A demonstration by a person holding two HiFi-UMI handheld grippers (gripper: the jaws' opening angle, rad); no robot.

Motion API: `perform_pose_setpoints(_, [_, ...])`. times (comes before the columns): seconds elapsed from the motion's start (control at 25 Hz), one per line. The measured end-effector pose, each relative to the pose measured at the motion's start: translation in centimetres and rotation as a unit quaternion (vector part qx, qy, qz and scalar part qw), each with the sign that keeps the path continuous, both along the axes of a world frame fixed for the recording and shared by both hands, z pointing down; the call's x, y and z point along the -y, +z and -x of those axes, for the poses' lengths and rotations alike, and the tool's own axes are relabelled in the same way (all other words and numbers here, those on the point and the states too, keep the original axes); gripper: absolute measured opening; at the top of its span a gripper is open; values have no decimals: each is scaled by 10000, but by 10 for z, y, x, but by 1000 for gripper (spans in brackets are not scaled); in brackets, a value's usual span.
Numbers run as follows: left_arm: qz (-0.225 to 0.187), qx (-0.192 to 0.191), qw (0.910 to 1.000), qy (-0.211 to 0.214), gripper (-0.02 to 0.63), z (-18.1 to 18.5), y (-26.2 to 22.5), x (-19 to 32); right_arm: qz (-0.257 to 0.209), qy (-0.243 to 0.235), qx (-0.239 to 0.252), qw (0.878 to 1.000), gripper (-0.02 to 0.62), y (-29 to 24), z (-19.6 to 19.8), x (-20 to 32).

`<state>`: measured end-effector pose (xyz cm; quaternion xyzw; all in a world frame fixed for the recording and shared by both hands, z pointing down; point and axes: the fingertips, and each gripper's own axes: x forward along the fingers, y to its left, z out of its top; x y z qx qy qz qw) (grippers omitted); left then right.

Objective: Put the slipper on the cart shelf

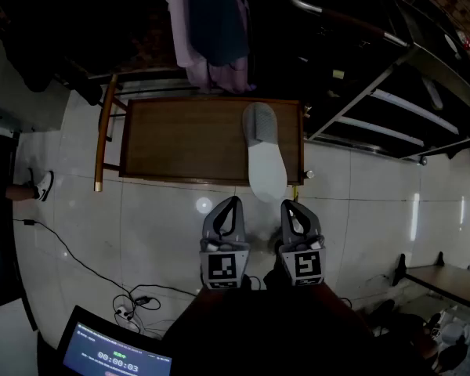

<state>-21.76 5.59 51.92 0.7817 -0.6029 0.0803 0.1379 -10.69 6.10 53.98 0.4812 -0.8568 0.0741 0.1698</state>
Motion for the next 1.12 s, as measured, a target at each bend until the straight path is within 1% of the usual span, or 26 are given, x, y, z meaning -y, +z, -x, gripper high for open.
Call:
perform_pose_setpoints(0.12, [171,21,9998,-49,15,2,17,-5,144,-11,122,9998,2,8,0,2])
perform_pose_setpoints(0.28, [154,33,9999,-20,15,0,16,-3,437,99,349,9984,4,21,-2,6])
perform_pose_setpoints(0.32, [156,40,9999,8,15,-1,17,-3,538,106,417,9976,37,25,-2,6])
perform_pose_setpoints(0.36, [168,34,9998,38,15,-2,18,-4,646,112,488,9967,51,30,-3,6])
perform_pose_setpoints(0.44, [209,1,9997,85,15,-5,23,-8,903,169,694,9933,60,39,-5,6])
perform_pose_setpoints(0.52, [220,-47,9997,100,15,-6,24,-9,1282,332,1078,9853,61,49,-9,7])
perform_pose_setpoints(0.56, [224,-62,9997,99,15,-6,24,-10,1523,451,1351,9780,71,55,-12,7])
perform_pose_setpoints(0.6, [226,-80,9997,102,15,-6,24,-11,1785,570,1670,9680,71,62,-15,8])
perform_pose_setpoints(0.64, [218,-114,9996,112,15,-7,23,-12,2047,670,2013,9556,85,67,-16,9])
perform_pose_setpoints(0.72, [179,-230,9995,144,15,-7,20,-13,2526,801,2671,9265,153,77,-14,10])
perform_pose_setpoints(0.76, [153,-286,9993,163,15,-8,19,-13,2721,853,2931,9126,171,82,-13,10])
perform_pose_setpoints(0.8, [121,-330,9992,175,15,-8,17,-13,2857,900,3111,9019,191,85,-13,11])
perform_pose_setpoints(0.88, [72,-371,9991,181,15,-9,15,-13,3022,996,3319,8880,201,91,-13,13])
perform_pose_setpoints(0.92, [62,-366,9991,188,15,-9,15,-13,3120,1049,3434,8796,203,95,-12,13])
perform_pose_setpoints(1.04, [67,-300,9993,223,15,-9,15,-12,3448,1273,3800,8488,233,112,-10,15])
perform_pose_setpoints(1.12, [56,-258,9994,232,15,-9,14,-11,3609,1482,3951,8317,247,125,-10,18])
